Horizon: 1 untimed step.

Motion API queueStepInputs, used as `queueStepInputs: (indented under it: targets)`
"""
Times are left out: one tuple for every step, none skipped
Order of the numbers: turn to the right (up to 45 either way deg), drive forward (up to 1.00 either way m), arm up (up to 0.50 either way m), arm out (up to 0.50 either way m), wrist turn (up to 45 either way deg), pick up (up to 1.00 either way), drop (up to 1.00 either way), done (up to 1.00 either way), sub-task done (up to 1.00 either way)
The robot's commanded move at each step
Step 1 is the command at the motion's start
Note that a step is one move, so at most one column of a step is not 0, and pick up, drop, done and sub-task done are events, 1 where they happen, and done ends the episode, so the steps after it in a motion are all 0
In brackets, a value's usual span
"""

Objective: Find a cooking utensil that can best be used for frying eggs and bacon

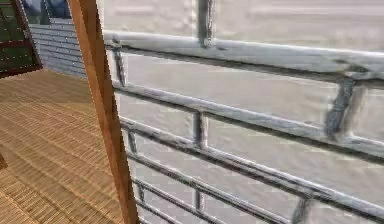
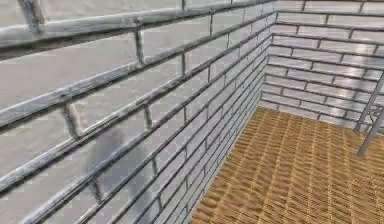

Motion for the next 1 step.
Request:
queueStepInputs:
  targets:
    - [-45.0,0.0,0.0,0.0,0.0,0.0,0.0,0.0,0.0]
